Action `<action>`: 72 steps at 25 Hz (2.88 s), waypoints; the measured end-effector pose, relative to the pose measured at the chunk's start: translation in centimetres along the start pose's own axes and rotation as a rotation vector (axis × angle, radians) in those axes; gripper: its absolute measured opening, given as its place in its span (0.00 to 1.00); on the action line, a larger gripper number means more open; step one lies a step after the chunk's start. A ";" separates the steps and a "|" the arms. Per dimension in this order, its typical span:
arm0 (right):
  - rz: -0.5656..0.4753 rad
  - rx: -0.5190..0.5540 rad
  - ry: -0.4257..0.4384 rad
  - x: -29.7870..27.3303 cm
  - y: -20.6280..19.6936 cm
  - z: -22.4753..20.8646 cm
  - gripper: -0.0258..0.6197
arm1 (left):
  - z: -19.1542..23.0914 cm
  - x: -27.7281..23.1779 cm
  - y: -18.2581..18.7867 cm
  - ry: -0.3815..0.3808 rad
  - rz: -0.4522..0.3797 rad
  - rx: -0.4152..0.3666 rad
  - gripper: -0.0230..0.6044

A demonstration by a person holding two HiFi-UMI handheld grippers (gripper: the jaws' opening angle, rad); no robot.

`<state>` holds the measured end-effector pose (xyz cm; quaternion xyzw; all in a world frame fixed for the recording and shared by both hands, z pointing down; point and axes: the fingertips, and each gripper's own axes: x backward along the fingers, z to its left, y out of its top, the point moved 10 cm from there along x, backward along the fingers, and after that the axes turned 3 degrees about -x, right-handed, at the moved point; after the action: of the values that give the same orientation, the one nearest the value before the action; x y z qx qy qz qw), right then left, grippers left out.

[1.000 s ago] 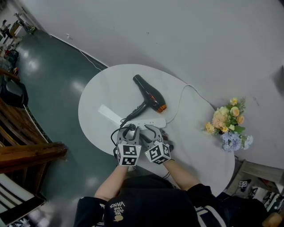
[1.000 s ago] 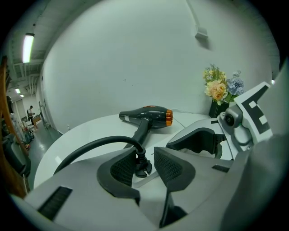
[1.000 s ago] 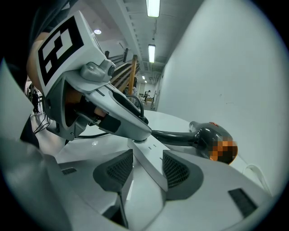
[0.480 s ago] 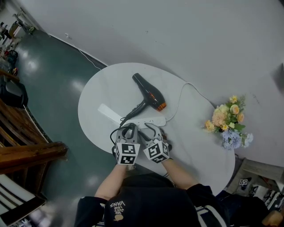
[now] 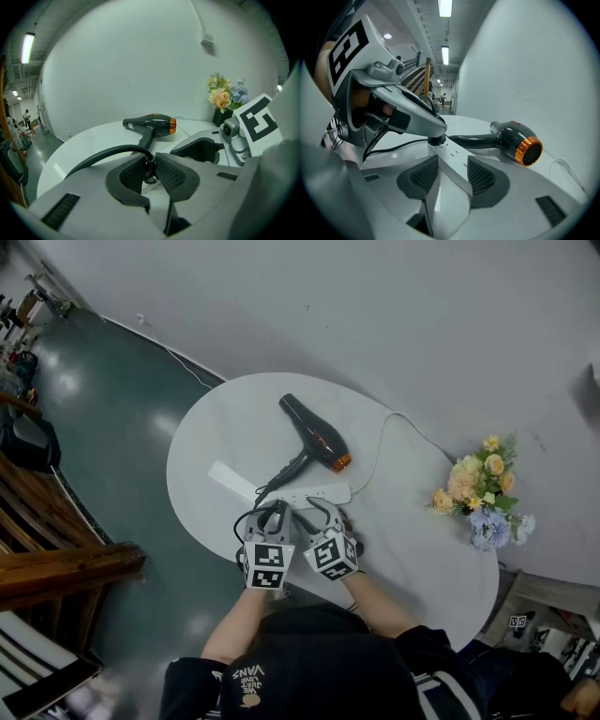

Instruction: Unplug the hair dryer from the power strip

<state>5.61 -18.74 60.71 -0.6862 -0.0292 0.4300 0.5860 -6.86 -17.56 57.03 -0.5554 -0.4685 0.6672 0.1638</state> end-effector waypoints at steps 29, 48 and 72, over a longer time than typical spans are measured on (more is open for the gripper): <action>-0.047 -0.125 -0.024 3.0 1.3 1.0 0.34 | 1.3 6.9 -0.6 0.023 -0.093 0.022 0.16; -0.233 -0.203 -0.151 10.4 4.8 7.4 0.21 | 2.8 14.8 -2.0 -0.027 -0.187 -0.016 0.16; -0.383 -0.204 -0.267 18.6 6.1 16.1 0.13 | 3.3 24.0 -4.8 -0.123 -0.350 -0.075 0.16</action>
<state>4.38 2.04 46.22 -0.6608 -0.2789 0.3929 0.5756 -19.14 1.15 46.67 -0.4296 -0.5915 0.6433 0.2275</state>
